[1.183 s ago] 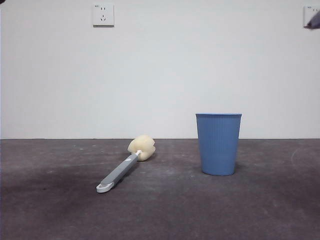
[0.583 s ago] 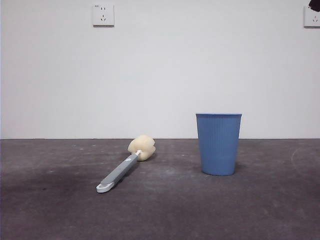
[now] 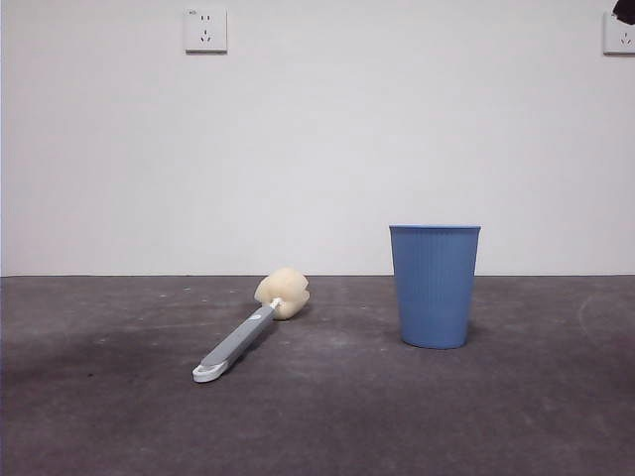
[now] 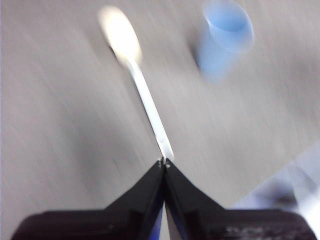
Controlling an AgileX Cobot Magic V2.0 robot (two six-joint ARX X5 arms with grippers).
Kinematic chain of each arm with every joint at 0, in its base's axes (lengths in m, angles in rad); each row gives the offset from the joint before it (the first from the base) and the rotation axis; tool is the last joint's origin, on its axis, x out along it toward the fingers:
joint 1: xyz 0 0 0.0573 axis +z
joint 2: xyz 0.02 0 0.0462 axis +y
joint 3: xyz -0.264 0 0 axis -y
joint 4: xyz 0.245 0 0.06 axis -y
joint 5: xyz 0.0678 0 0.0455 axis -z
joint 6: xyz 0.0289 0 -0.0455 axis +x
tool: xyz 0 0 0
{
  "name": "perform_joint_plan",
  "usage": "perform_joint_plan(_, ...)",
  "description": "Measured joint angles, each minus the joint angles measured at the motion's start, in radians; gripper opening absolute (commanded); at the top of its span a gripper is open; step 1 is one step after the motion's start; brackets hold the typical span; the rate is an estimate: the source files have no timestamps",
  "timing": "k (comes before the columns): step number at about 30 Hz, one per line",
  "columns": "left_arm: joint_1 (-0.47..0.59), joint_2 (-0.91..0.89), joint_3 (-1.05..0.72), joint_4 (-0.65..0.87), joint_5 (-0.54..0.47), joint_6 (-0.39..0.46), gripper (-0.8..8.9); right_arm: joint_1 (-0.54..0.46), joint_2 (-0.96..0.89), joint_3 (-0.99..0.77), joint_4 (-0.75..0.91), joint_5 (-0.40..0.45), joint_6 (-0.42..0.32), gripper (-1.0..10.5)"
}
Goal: Pick up the cup brush,pick up the cup,insert the brush into the cup,clean the cup,put the cup brush back,put the cup back to the fixed position on the table
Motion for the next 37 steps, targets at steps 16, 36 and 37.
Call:
perform_joint_plan(16, 0.51, -0.565, -0.692, 0.837, 0.137, 0.245, -0.04, 0.0, 0.0, 0.0, -0.002, 0.0, 0.0, 0.0)
perform_joint_plan(36, 0.562, -0.731, -0.974, 0.695, 0.129, 0.163, -0.03, 0.0, 0.0, 0.0, -0.002, 0.0, 0.0, 0.0)
perform_joint_plan(37, 0.562, -0.731, -0.975, 0.668, 0.129, 0.159, -0.03, 0.0, 0.0, 0.0, -0.002, 0.0, 0.0, 0.0)
